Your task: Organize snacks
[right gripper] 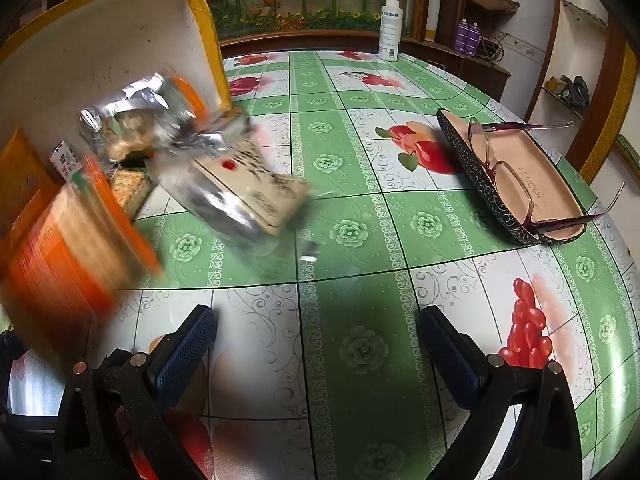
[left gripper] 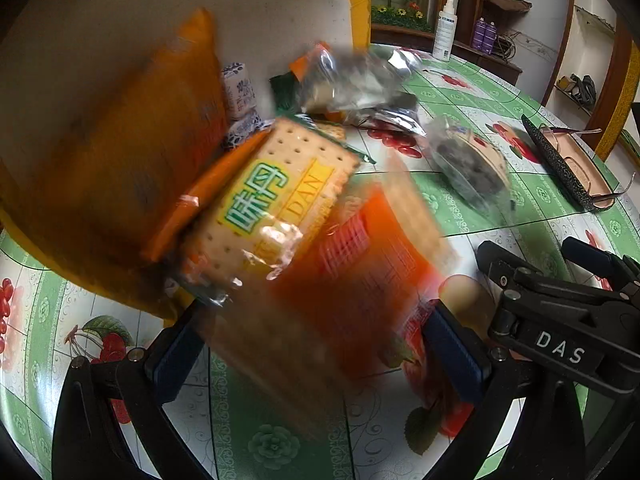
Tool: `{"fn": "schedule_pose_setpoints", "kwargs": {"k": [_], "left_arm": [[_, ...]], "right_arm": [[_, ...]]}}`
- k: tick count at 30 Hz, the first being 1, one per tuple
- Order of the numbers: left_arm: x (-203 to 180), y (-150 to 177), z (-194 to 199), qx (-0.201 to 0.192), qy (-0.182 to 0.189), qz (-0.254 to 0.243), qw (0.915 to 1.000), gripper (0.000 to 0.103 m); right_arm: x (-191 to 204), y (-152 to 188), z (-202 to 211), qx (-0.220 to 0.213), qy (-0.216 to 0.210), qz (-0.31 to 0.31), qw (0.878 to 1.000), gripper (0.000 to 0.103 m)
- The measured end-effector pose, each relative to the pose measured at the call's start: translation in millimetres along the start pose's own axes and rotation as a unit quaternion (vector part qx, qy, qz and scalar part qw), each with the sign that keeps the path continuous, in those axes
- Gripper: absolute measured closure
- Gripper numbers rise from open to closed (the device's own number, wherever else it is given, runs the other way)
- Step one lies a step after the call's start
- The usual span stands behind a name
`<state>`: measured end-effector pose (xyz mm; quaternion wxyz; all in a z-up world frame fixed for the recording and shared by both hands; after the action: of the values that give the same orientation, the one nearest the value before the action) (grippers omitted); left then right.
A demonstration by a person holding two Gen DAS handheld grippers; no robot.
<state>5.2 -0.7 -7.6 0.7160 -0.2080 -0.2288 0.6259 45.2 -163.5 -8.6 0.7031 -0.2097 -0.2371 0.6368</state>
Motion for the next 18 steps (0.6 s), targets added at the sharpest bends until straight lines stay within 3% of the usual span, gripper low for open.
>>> {"fn": "schedule_pose_setpoints", "kwargs": {"k": [18], "left_arm": [[0.6,-0.3,0.9,0.0,0.001,-0.001,1.0,0.0]], "right_arm": [[-0.3,3.1,2.8,0.0,-0.001,0.0,1.0,0.001]]}}
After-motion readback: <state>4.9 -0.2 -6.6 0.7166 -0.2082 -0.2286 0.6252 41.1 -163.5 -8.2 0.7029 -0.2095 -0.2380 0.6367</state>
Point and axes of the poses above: each gripper's, at about its wrist camera, not at the fingertips, and z roughly against the way its jaws point, x to its left, y to its underside, the point moved 1 cm from there along -z, roughly the way its jaws point, and after that the axes turned 7 degrees about -z, right-handed, at the moved point
